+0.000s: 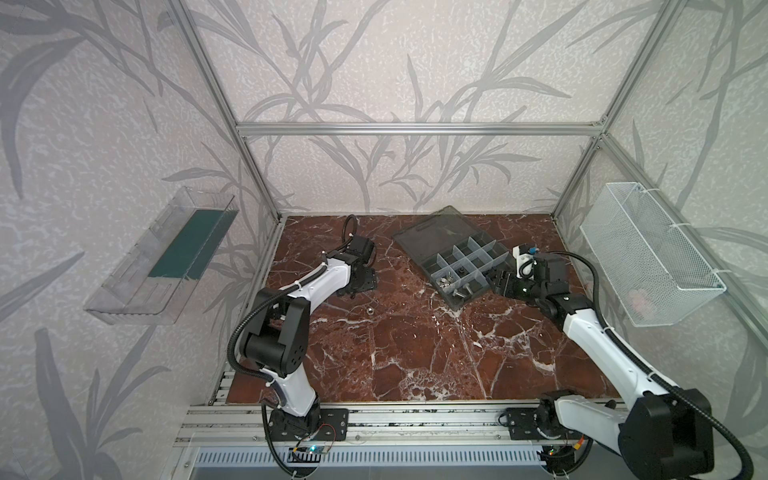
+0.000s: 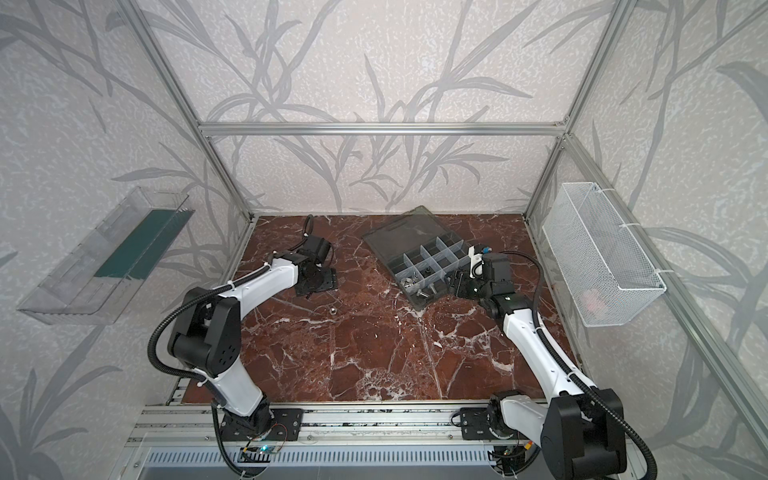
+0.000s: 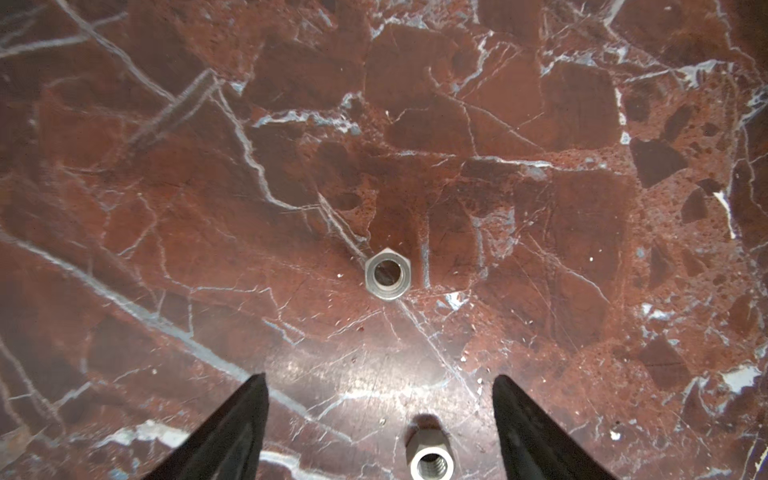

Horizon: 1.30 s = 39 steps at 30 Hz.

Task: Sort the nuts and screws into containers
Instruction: 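Withdraw the left gripper and move it over a silver hex nut, then lower the left gripper and grasp the silver nut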

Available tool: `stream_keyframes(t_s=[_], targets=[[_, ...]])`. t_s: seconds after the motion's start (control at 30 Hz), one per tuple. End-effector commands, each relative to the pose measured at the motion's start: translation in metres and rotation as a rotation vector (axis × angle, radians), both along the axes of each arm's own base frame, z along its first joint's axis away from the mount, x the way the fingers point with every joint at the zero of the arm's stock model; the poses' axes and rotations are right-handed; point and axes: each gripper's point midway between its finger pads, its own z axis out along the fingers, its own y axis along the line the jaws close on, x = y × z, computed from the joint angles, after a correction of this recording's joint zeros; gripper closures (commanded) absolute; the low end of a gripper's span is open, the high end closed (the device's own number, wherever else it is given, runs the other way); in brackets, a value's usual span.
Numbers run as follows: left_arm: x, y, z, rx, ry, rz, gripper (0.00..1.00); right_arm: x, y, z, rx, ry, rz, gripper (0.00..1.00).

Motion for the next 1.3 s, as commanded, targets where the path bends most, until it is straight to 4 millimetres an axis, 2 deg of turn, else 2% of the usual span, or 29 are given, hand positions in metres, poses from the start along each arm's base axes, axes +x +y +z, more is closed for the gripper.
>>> stream_keyframes(t_s=[0.0, 0.33, 0.8, 1.17, 1.27], targets=[[0.009, -0.003, -0.005, -0.029, 0.002, 0.0, 0.2, 0.008, 0.002, 0.014, 0.002, -0.039, -0.002, 0.29], [0.02, -0.003, -0.022, -0.047, 0.028, 0.003, 0.31, 0.007, 0.0, 0.011, -0.014, -0.037, -0.006, 0.29], [0.039, 0.0, -0.035, -0.083, 0.024, 0.017, 0.43, 0.004, 0.0, 0.008, -0.017, -0.036, -0.005, 0.29], [0.037, 0.006, -0.044, -0.078, 0.046, 0.029, 0.51, 0.003, -0.001, 0.008, -0.021, -0.036, -0.009, 0.29], [0.037, 0.005, -0.045, -0.085, 0.05, 0.026, 0.58, 0.003, -0.001, 0.008, -0.023, -0.036, -0.006, 0.29]])
